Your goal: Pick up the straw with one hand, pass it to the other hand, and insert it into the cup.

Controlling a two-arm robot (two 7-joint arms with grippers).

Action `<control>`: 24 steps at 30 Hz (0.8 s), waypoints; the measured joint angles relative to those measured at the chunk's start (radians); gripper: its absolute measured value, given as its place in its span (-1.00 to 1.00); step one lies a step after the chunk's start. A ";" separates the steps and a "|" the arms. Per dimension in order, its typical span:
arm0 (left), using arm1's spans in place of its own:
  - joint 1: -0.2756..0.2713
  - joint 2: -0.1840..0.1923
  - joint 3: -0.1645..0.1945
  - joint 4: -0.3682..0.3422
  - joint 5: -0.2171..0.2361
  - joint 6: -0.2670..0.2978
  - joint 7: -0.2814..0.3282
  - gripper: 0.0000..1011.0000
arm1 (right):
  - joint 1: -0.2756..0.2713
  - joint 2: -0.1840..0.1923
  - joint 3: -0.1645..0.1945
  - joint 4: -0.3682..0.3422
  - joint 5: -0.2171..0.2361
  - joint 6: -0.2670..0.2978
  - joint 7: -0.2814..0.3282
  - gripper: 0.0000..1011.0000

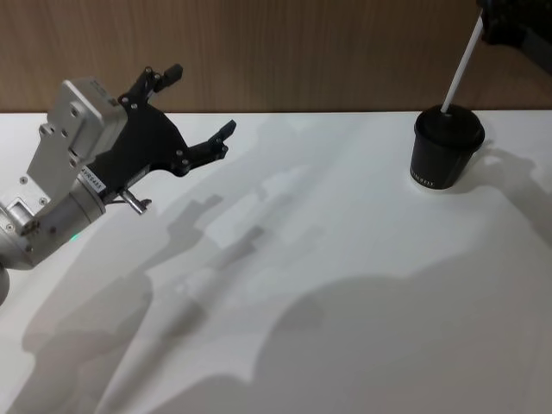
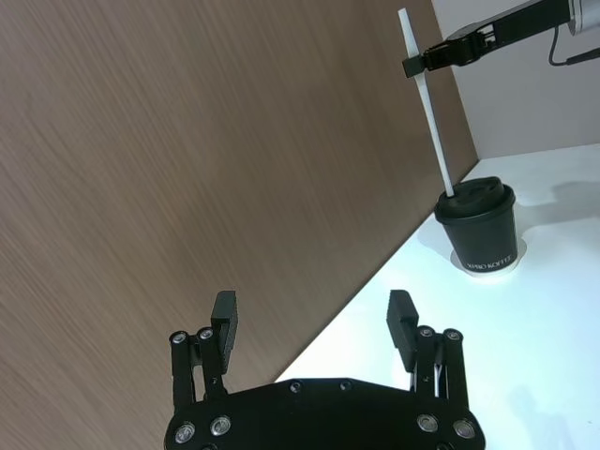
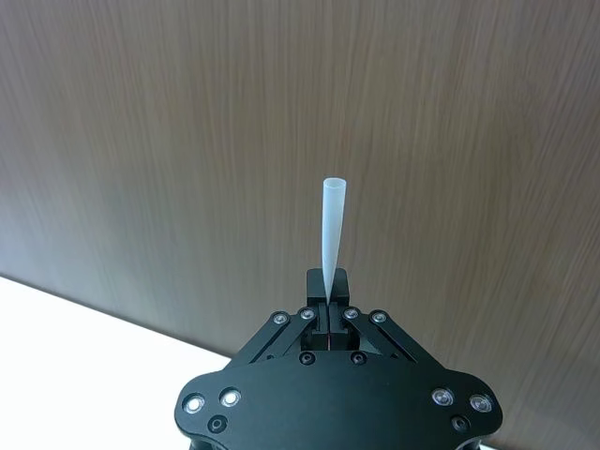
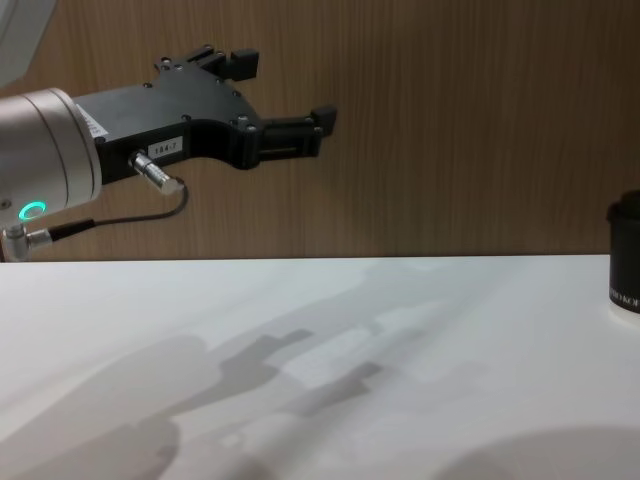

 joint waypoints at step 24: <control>0.000 0.000 0.000 0.000 0.000 0.000 0.000 0.98 | 0.010 -0.019 0.009 0.036 -0.013 -0.022 0.024 -0.99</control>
